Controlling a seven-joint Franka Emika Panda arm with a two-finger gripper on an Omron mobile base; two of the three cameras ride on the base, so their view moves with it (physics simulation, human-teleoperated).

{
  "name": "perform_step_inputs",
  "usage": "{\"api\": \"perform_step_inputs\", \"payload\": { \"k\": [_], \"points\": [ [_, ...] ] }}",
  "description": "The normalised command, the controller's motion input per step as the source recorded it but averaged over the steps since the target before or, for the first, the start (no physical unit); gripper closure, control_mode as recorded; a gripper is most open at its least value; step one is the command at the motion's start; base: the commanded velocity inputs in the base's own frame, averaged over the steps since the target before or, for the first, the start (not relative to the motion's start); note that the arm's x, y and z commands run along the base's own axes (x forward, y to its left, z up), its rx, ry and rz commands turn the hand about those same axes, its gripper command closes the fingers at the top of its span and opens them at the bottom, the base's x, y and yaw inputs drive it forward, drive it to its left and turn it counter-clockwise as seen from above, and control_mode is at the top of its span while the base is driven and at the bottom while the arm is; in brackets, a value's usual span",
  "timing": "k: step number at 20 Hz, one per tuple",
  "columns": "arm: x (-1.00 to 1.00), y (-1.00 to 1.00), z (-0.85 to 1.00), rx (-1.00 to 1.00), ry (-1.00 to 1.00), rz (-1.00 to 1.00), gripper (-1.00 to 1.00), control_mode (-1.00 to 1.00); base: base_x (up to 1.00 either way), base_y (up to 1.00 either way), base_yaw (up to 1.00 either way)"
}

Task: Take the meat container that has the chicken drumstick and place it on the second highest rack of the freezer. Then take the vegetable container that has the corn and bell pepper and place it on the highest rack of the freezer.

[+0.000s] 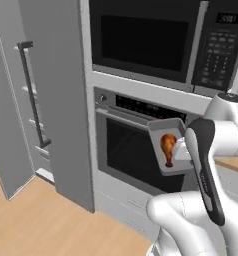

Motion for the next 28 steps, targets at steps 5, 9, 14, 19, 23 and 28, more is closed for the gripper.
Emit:
{"api": "perform_step_inputs", "payload": {
  "k": [5,9,14,19,23,28],
  "points": [
    [0.00,0.00,0.00,0.00,0.00,0.00,1.00,1.00,0.99,1.00,0.05],
    [0.00,0.00,0.00,0.00,0.00,0.00,1.00,1.00,0.66,1.00,0.01],
    [0.00,0.00,0.00,0.00,0.00,0.00,1.00,1.00,-0.08,0.91,0.00],
    [0.00,0.00,0.00,0.00,0.00,0.00,1.00,1.00,-0.02,0.94,0.00],
    [0.00,0.00,0.00,0.00,0.00,0.00,1.00,1.00,0.12,0.91,-0.18],
    [0.00,0.00,0.00,0.00,0.00,0.00,1.00,1.00,0.42,0.96,-0.32]
  ]
}}
